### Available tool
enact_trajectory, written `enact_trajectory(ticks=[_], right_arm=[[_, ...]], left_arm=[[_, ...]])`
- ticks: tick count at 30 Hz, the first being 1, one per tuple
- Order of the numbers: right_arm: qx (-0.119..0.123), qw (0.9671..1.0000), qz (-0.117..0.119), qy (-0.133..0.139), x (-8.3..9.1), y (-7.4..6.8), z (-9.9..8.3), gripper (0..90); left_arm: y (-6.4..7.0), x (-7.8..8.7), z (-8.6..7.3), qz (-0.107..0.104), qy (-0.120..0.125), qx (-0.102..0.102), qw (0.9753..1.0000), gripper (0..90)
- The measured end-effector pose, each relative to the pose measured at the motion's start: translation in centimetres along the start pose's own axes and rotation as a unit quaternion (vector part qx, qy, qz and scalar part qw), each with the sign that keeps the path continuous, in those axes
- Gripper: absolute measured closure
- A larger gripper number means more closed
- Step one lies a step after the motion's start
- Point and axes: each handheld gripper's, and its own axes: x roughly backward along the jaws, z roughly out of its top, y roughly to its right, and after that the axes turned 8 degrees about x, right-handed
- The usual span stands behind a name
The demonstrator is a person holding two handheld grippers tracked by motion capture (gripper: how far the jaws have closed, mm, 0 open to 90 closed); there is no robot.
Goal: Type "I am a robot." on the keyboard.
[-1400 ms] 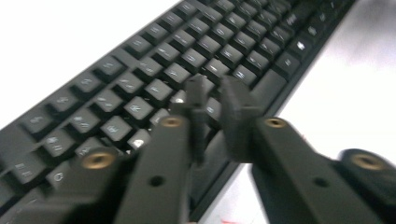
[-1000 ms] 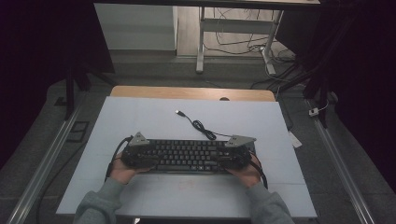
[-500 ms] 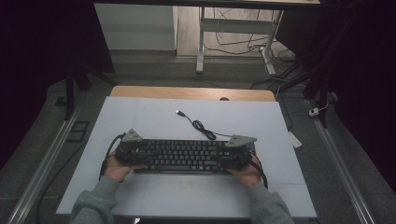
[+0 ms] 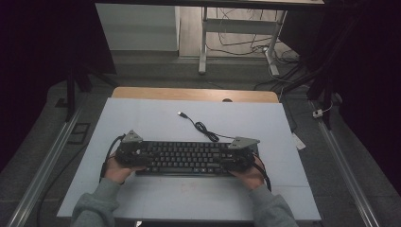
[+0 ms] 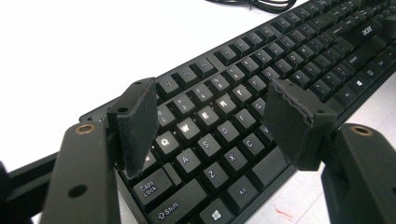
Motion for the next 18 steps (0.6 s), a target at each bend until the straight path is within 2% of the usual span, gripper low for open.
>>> enact_trajectory(ticks=[5, 8, 13, 18], right_arm=[[0.0, 1.0, 0.0, 0.0, 0.0, 0.0, 0.0, 50.2], [0.002, 1.0, 0.0, -0.001, -0.03, -0.01, 0.0, 50.2], [0.002, 1.0, 0.0, -0.002, -0.05, 0.0, -0.01, 50.2], [0.002, 1.0, -0.001, -0.003, -0.04, -0.01, -0.01, 50.2]], left_arm=[[-0.2, 0.01, -0.04, 0.01, -0.001, 0.001, 1.0, 37.9], [-0.3, 0.05, -0.1, 0.014, -0.002, -0.001, 0.9999, 42.4], [-0.46, -0.2, -0.3, 0.014, -0.016, -0.011, 0.9997, 55.0], [-0.63, -0.52, -0.56, 0.024, -0.033, -0.019, 0.999, 71.3]])
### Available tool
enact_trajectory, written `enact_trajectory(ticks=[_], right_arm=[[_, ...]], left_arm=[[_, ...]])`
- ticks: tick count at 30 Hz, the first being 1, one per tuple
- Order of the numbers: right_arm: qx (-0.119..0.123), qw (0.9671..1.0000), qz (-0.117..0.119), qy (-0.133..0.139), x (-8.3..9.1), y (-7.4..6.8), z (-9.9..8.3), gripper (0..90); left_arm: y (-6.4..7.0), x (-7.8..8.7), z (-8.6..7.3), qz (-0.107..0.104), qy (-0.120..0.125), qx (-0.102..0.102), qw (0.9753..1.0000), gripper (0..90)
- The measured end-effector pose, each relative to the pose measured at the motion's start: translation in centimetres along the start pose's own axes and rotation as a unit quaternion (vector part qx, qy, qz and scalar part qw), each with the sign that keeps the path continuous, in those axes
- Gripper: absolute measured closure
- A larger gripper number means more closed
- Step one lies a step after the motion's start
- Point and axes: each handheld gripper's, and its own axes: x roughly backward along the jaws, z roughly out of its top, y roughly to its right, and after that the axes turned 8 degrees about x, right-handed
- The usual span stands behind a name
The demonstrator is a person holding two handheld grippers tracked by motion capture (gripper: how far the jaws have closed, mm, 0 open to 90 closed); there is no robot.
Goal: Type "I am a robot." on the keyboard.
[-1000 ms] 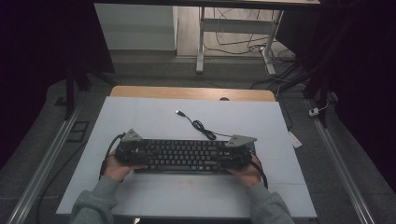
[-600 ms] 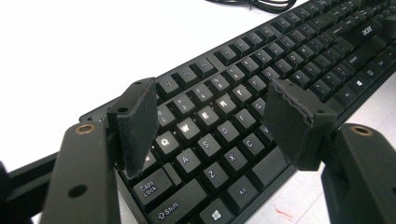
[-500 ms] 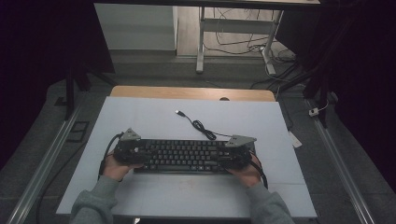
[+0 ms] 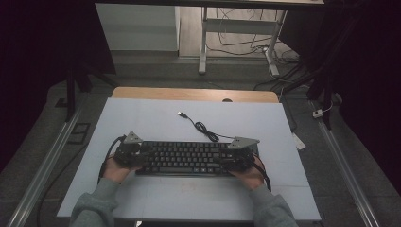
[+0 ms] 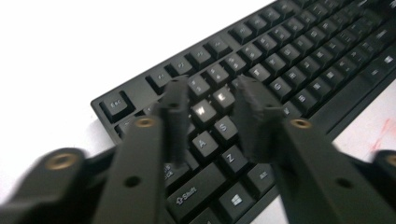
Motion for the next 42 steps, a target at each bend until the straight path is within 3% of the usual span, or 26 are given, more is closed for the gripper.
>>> enact_trajectory(ticks=[4, 7, 20, 36, 42], right_arm=[[0.0, 1.0, 0.0, -0.001, 0.0, 0.0, 0.0, 50.2], [0.0, 1.0, 0.0, -0.001, 0.0, 0.0, 0.0, 50.2], [0.001, 1.0, 0.001, 0.001, -0.1, 0.0, 0.0, 50.1], [0.001, 1.0, 0.0, 0.002, -0.1, -0.1, 0.0, 50.1], [-0.002, 1.0, -0.004, 0.007, 0.3, 0.0, 0.1, 50.1]], left_arm=[[-0.2, -0.2, -0.2, 0.001, -0.014, -0.004, 0.9999, 85.2], [-0.3, -0.6, -0.3, 0.002, -0.022, -0.005, 0.9997, 88.5], [0.0, -1.8, -0.6, 0.01, -0.047, -0.016, 0.9987, 88.8], [0.0, -2.2, -0.9, 0.013, -0.053, -0.019, 0.9983, 88.8], [0.3, -1.9, -0.8, 0.011, -0.037, -0.016, 0.9991, 88.8]])
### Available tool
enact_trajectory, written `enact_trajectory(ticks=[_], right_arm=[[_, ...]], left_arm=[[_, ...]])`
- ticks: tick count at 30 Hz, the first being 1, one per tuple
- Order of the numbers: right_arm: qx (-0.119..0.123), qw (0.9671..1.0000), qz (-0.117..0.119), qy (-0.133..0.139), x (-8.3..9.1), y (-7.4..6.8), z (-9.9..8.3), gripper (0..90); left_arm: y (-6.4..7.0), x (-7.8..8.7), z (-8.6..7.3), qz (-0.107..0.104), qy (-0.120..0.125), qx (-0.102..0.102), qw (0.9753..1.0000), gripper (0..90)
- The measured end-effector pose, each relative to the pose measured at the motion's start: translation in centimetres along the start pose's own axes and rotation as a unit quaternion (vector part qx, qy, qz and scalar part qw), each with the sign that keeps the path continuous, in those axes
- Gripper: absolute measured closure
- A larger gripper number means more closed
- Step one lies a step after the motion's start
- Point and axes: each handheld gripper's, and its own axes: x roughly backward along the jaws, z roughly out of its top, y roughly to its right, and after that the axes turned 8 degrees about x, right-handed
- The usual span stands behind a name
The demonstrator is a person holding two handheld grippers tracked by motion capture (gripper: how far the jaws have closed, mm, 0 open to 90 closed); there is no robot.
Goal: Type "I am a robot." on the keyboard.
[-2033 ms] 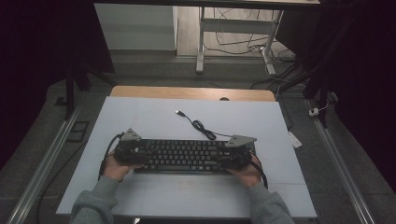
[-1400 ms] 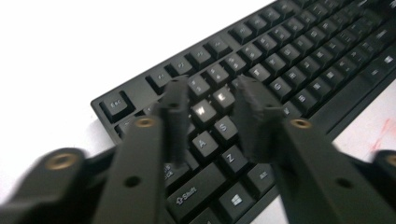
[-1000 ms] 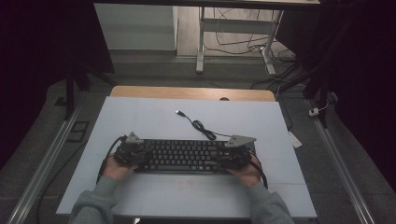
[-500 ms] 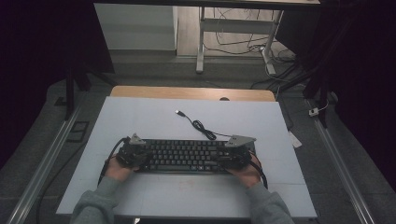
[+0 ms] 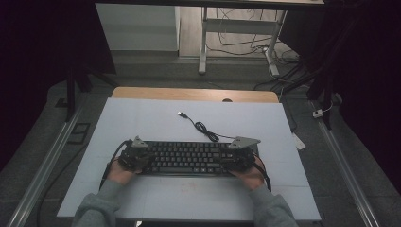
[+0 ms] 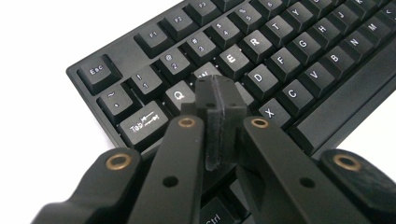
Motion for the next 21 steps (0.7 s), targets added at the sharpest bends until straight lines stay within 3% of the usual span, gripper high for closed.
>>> enact_trajectory(ticks=[4, 8, 14, 21], right_arm=[[-0.005, 1.0, 0.005, 0.006, 0.1, 0.0, 0.0, 50.1], [-0.007, 0.9999, 0.012, 0.003, -0.1, -0.1, -0.1, 49.6], [-0.006, 0.9998, 0.016, 0.008, 0.0, -0.1, -0.3, 49.2], [-0.004, 0.9998, 0.016, 0.013, 0.5, -0.3, -0.4, 49.0]], left_arm=[[0.3, 1.0, 0.3, -0.014, 0.039, 0.01, 0.9991, 86.4], [0.6, 1.4, 0.5, -0.021, 0.059, 0.019, 0.9978, 66.0], [0.6, 1.9, 0.6, -0.019, 0.063, 0.023, 0.9976, 42.0], [0.6, 2.2, 0.6, -0.027, 0.067, 0.024, 0.9971, 35.0]])
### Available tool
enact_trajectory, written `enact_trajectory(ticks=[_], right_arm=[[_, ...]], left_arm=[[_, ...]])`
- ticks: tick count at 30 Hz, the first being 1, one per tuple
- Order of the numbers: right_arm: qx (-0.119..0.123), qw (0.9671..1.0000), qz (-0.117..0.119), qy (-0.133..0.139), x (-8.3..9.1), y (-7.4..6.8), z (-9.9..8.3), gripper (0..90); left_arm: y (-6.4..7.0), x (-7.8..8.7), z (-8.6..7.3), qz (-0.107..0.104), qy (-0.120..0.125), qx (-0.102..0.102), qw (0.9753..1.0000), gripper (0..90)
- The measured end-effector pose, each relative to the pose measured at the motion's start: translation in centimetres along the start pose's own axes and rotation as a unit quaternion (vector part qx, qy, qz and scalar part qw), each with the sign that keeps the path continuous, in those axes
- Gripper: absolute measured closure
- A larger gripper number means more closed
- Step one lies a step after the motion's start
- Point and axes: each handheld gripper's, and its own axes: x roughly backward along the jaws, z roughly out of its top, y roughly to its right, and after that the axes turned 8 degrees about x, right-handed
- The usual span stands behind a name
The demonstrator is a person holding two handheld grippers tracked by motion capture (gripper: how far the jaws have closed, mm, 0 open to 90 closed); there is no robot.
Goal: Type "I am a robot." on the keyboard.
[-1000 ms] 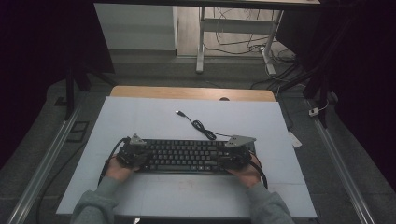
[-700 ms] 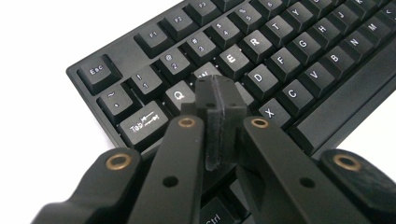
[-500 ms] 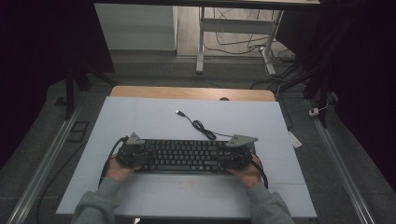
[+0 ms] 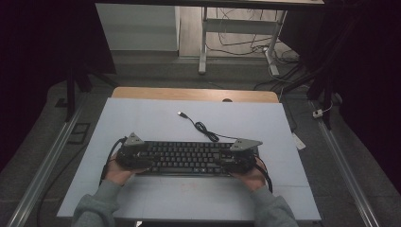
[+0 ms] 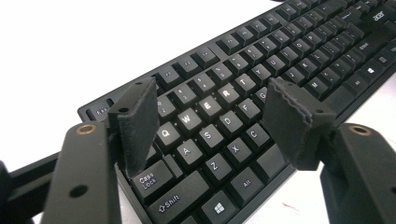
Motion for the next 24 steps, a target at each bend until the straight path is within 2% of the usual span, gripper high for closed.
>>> enact_trajectory(ticks=[15, 24], right_arm=[[-0.008, 0.9998, -0.012, 0.011, 0.9, 0.3, -0.5, 49.2], [-0.005, 0.9999, -0.012, 0.006, 0.9, 0.1, -0.4, 49.2]], left_arm=[[0.3, -0.1, 0.1, -0.013, -0.004, -0.008, 0.9999, 33.6], [1.1, 0.4, 0.6, -0.036, 0.008, -0.023, 0.999, 33.7]])
